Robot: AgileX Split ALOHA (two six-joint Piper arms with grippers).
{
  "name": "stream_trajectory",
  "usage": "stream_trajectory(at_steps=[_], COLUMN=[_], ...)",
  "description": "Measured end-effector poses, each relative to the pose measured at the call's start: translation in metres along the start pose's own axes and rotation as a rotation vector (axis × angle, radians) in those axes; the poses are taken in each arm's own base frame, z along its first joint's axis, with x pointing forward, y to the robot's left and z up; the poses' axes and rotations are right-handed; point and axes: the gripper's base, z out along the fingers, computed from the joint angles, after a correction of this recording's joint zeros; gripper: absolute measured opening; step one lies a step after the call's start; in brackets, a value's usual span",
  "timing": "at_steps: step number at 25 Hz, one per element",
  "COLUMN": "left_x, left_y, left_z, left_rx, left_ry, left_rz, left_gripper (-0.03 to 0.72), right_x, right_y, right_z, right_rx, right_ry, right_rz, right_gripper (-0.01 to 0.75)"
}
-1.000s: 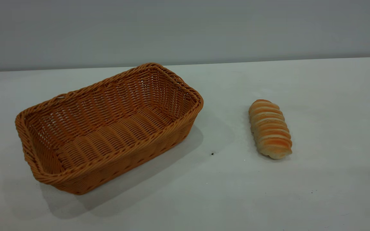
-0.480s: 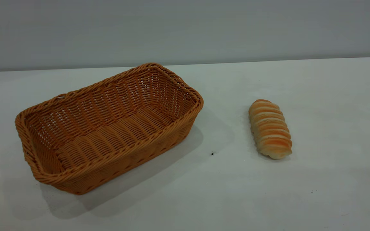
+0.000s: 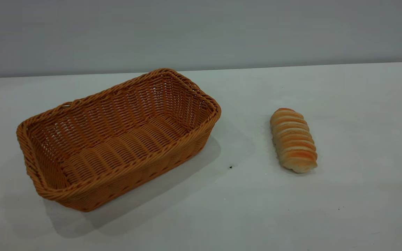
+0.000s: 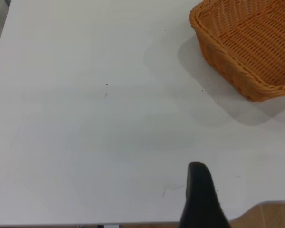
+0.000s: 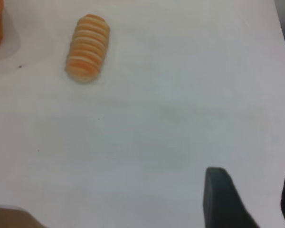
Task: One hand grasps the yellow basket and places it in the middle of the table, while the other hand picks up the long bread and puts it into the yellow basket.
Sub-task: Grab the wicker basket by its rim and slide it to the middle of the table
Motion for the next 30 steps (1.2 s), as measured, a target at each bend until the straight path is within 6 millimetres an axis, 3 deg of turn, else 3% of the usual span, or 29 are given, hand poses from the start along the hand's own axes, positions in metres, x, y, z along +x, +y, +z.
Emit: stream_trajectory(at_steps=[10,13,18,24,30], left_x=[0.0,-0.008,-0.028,-0.058,-0.088], left_y=[0.0,0.0,0.0,-0.002,-0.005], left_z=[0.0,-0.005,-0.012,0.007,0.032], left_rx=[0.0,0.002,0.005,0.006,0.007], left_ry=[-0.002,-0.082,-0.173,-0.033,0.115], left_rz=[0.0,0.002,0.025,0.038,0.014], left_gripper=[0.54,0.54,0.54,0.54,0.54], right_x=[0.0,-0.006,-0.04,-0.087,-0.103], right_y=[0.0,0.001,0.008,0.011,0.011], right_z=[0.0,-0.005,-0.009,0.009,0.035], right_rx=[0.0,-0.013,-0.12,-0.216,-0.243], right_ry=[0.0,-0.052,-0.13,-0.089,-0.002], right_rz=[-0.001,0.008,0.002,-0.006,-0.013], right_gripper=[0.346,0.346,0.357,0.375,0.375])
